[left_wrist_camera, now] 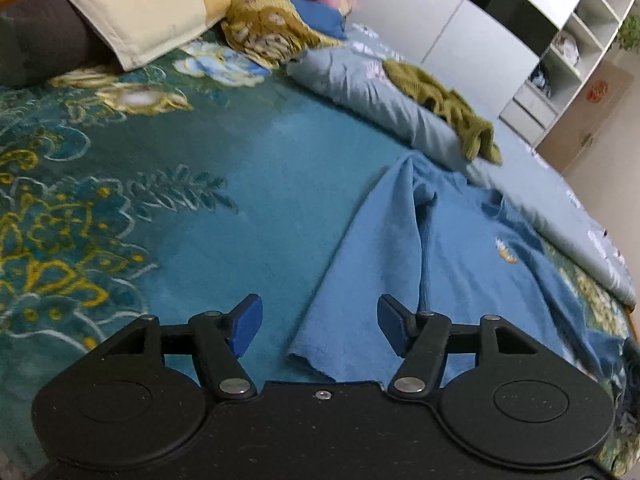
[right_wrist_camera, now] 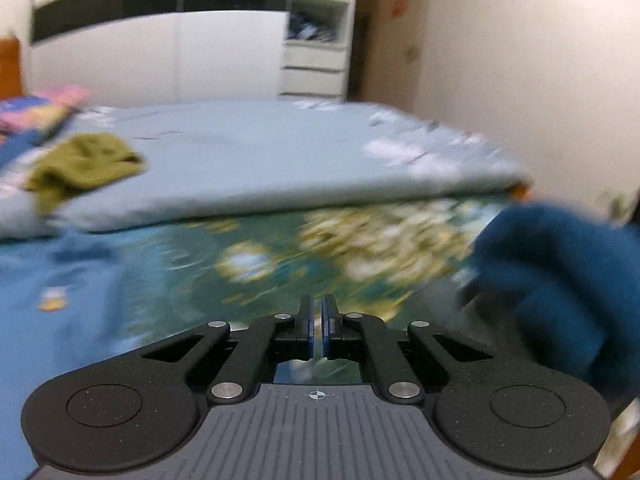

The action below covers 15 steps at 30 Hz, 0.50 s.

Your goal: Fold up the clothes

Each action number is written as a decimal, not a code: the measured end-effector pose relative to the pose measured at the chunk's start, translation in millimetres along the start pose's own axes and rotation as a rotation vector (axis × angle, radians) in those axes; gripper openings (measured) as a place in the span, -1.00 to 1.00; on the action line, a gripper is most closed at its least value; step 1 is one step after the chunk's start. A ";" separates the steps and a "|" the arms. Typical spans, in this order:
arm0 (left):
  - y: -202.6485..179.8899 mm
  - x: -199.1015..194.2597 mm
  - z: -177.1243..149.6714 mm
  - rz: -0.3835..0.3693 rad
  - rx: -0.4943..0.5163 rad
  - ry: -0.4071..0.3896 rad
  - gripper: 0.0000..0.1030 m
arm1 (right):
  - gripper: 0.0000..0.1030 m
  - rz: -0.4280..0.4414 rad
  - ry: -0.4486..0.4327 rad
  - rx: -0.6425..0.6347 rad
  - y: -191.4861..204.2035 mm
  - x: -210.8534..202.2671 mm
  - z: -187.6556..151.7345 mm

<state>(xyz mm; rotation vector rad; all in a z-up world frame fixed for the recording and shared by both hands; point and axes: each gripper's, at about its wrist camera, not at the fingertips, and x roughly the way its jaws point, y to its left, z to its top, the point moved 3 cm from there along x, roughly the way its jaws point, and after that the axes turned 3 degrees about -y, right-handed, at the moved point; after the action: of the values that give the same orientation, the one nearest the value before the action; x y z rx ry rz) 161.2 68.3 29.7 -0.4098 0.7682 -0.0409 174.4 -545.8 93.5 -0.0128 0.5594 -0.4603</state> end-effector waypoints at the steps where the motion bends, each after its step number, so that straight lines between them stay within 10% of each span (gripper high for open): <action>1: -1.8 5.2 0.4 0.005 0.003 0.007 0.22 | -0.95 -0.041 -0.013 -0.025 -5.5 7.2 4.8; 3: -6.1 14.5 -0.5 0.011 0.010 0.022 0.24 | -0.95 -0.110 -0.046 -0.054 -13.3 19.4 12.6; 15: -24.6 39.8 -20.6 0.041 0.072 0.048 0.19 | -0.88 0.217 0.007 0.057 37.9 -12.3 -56.5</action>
<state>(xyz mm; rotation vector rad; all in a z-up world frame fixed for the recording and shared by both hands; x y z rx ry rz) 178.7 31.3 -0.9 -0.3252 0.8201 -0.0404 151.9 -500.2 46.6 0.1031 0.5473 -0.2649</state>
